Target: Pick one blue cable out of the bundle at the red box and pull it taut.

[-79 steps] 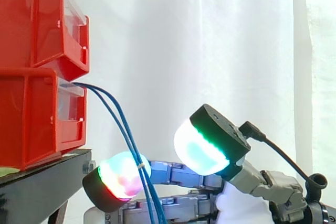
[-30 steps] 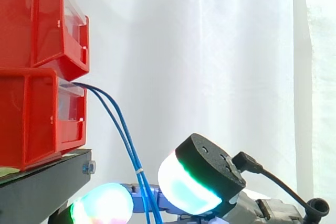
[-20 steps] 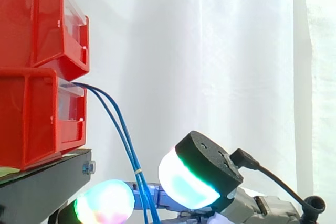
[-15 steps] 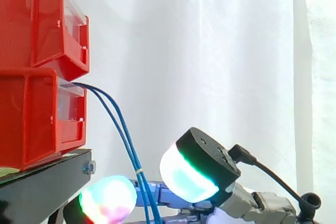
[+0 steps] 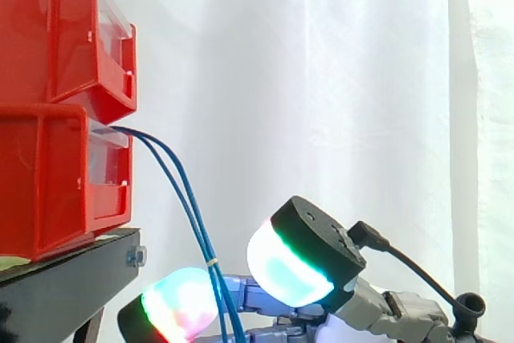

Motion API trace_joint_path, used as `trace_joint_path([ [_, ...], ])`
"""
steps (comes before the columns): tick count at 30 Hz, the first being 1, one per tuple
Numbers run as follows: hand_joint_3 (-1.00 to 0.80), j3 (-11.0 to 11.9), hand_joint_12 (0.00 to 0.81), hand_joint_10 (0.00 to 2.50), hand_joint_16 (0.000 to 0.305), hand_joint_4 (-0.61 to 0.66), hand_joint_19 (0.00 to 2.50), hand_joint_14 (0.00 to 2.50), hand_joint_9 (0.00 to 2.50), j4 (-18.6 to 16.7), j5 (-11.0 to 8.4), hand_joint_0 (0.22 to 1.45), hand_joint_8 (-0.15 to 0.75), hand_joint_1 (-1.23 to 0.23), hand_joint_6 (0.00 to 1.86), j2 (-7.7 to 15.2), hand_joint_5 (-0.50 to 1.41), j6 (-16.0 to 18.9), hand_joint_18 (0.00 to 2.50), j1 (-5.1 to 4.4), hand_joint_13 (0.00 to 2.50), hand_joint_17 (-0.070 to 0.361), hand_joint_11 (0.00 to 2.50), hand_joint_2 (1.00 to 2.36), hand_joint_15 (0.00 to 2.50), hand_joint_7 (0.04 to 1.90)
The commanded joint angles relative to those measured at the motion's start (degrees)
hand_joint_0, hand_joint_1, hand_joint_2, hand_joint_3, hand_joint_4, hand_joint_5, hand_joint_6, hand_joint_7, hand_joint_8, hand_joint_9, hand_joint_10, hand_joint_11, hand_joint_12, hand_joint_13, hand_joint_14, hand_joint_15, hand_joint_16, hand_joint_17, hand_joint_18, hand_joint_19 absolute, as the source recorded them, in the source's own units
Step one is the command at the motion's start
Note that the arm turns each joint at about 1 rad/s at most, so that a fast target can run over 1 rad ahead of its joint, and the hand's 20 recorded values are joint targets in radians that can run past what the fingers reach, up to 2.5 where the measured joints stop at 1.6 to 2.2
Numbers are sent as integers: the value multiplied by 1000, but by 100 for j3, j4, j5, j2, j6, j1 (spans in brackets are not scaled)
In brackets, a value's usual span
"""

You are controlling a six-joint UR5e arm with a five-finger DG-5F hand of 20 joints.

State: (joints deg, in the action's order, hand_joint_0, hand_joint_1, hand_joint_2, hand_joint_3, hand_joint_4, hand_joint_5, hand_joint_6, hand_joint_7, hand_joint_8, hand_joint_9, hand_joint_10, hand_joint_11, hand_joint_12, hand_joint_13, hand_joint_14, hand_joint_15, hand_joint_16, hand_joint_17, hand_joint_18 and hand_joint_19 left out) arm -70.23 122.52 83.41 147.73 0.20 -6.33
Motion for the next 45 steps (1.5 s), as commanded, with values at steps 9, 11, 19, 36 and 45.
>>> trace_joint_path([
  [9, -348, 0, 362, 4, 53, 188, 284, 6, 557, -1, 0, 630, 326, -712, 674, 2, -146, 6, 426, 9, 443, 119, 168, 1010, 163, 996],
  [11, -336, 0, 362, 4, 53, 180, 279, 6, 556, -1, 0, 633, 325, -711, 692, 2, -150, 6, 426, 9, 443, 119, 176, 1011, 163, 973],
  [19, -315, 0, 364, 4, 53, 178, 280, 6, 543, -1, 0, 636, 320, -716, 782, -7, -182, 6, 430, 9, 443, 119, 202, 1012, 167, 857],
  [36, -329, 123, 368, 5, 54, 206, 289, 6, 537, -9, 27, 601, 323, -727, 868, -7, -199, 41, 428, 18, 440, 121, 236, 1010, 176, 774],
  [45, -455, 176, 375, 5, 55, 204, 305, 7, 543, 52, 44, 569, 332, -714, 765, -7, -172, 41, 409, 18, 430, 123, 232, 1003, 186, 842],
])
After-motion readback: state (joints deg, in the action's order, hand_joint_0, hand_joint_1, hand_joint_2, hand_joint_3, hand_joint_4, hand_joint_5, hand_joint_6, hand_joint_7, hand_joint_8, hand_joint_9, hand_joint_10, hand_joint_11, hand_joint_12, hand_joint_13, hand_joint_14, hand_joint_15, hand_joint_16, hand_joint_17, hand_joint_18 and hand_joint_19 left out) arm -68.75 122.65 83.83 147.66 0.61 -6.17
